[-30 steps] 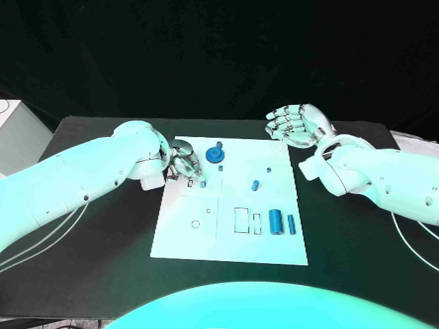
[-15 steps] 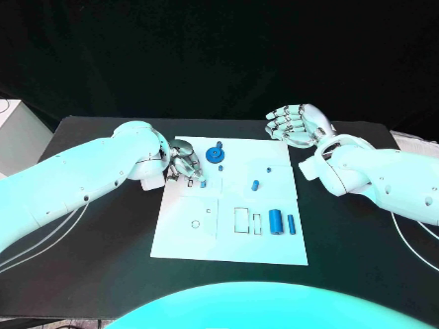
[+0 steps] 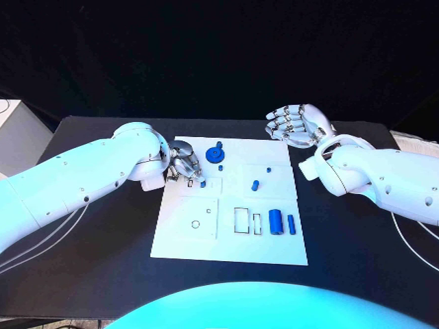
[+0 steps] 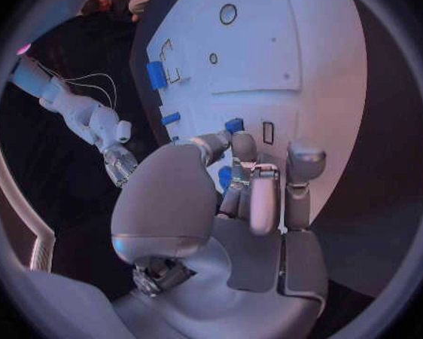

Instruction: Assemble the parts on the task board

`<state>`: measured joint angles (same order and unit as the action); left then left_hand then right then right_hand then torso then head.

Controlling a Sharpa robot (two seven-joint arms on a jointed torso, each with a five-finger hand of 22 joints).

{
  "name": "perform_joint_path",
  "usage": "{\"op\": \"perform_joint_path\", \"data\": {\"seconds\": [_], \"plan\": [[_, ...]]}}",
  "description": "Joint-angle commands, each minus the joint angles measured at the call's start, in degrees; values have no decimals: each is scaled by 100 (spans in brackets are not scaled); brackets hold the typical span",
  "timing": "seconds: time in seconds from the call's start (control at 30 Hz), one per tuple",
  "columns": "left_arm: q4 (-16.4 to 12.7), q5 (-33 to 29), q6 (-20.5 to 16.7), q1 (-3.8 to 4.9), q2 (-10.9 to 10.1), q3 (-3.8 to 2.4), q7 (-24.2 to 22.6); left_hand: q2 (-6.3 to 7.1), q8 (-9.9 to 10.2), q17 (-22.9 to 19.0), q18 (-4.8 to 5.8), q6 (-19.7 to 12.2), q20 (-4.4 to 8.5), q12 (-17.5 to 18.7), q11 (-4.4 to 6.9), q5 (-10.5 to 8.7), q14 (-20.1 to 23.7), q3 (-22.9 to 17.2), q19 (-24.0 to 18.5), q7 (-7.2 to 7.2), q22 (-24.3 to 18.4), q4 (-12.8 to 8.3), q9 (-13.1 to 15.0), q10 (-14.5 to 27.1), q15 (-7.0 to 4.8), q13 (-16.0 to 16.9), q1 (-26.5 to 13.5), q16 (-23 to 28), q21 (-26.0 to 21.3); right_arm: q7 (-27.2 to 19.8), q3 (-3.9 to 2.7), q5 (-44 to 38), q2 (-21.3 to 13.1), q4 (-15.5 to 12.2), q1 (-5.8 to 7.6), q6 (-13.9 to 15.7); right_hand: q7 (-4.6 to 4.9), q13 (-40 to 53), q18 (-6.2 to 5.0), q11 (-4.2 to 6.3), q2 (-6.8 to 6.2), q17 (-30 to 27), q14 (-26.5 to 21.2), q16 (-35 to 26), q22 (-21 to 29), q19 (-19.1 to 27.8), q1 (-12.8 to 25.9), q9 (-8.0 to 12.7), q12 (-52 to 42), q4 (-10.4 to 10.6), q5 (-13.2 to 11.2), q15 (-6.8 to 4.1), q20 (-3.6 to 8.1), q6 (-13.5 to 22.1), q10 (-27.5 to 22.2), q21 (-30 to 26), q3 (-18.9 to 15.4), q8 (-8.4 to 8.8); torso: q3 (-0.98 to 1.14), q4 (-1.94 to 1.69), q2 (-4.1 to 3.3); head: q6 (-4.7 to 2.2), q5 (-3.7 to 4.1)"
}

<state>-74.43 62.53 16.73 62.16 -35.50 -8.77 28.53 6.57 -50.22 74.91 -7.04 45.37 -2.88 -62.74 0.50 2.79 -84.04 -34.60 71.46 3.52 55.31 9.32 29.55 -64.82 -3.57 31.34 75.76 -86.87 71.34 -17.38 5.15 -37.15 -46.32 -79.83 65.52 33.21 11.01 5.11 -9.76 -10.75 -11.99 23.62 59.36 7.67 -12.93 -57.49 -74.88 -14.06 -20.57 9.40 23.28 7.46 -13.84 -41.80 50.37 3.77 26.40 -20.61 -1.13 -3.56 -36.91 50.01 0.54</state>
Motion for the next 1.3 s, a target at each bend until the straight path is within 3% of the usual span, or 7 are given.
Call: {"op": "perform_joint_path", "data": {"seconds": [0.03, 0.57, 0.67, 0.77, 0.87, 1.1, 1.3], "plan": [[-11, 44, -39, 0, 1, -3, 4, -54, -31, 944, 16, -6, 10, 12, -2, 22, -393, -49, 40, 4, 9, -17, 5, -24, -2, -4, -2, -26, 19, -60, -2, -13, 0, -8, -2, -71, 348, -29, -75, -10, 24, -23, 25, -15, 41, 28, 34, 15, 13, -45, 28, 36, -8, -57, 31, -2, 11, 27, 3, -2, 1, -1, 7], [-50, -104, -40, 0, -39, -4, -26, -10, -37, 937, 12, -20, 8, 24, -5, 20, -390, -57, 29, 7, -10, -34, 11, -18, 1, -24, -18, -22, 8, -62, -2, -13, -3, -9, -2, -70, 348, -29, -75, -10, 24, -23, 25, -15, 41, 28, 34, 15, 13, -45, 28, 36, -8, -57, 31, -2, 11, 27, 0, -2, 1, -1, 0], [-87, -287, -49, 0, -78, -39, -35, 26, -39, 918, 8, -27, 5, 37, -9, 22, -383, -52, 20, 9, -26, -24, 12, -6, 3, -44, -54, -12, -1, -64, -2, -13, -4, -8, -2, -67, 348, -29, -75, -10, 24, -23, 25, -15, 41, 28, 34, 15, 13, -45, 28, 36, -8, -57, 31, -2, 11, 27, 1, 0, 1, -1, 3], [-113, -412, 6, 1, -121, -127, -19, 125, -43, 870, -1, -21, 0, 63, -13, 25, -365, -12, -4, 9, -70, 34, 12, 33, 6, -91, -180, 14, -28, -65, -2, -13, -4, -6, -2, -66, 348, -29, -75, -10, 24, -23, 25, -15, 41, 28, 34, 15, 13, -45, 28, 36, -8, -57, 31, -2, 11, 27, 2, -1, 3, -1, 3], [-151, -493, 116, 2, -179, -236, 5, 217, -9, 677, -42, -91, -19, 201, -53, 23, -279, 121, -142, 58, -297, 223, -3, 245, 33, -354, -438, 122, -170, -65, -2, -12, -7, -4, -2, -65, 348, -29, -75, -10, 24, -23, 25, -15, 41, 28, 34, 15, 13, -45, 28, 36, -8, -57, 31, -2, 11, 27, 2, -7, 3, -1, 11], [-196, -550, 307, 9, -281, -510, 74, 213, 188, 441, -94, -372, -109, 183, -186, 26, -165, 389, -327, 220, -602, 545, -111, 412, 137, -379, -679, 261, -386, -63, -2, -11, -14, 3, -2, -62, 348, -29, -75, -10, 24, -23, 25, -15, 41, 28, 34, 15, 13, -45, 28, 36, -8, -57, 31, -2, 11, 27, 2, -4, 3, -1, 11], [-84, -417, 319, 45, -292, -717, 103, 185, 298, 396, -103, -481, -154, 159, -243, 30, -145, 473, -342, 287, -644, 638, -185, 447, 185, -382, -682, 285, -421, -61, -2, -11, -15, 10, -2, -59, 348, -29, -75, -10, 24, -23, 25, -15, 41, 28, 34, 15, 13, -45, 28, 36, -8, -57, 31, -2, 11, 27, 1, 0, 3, -1, -12]]}}
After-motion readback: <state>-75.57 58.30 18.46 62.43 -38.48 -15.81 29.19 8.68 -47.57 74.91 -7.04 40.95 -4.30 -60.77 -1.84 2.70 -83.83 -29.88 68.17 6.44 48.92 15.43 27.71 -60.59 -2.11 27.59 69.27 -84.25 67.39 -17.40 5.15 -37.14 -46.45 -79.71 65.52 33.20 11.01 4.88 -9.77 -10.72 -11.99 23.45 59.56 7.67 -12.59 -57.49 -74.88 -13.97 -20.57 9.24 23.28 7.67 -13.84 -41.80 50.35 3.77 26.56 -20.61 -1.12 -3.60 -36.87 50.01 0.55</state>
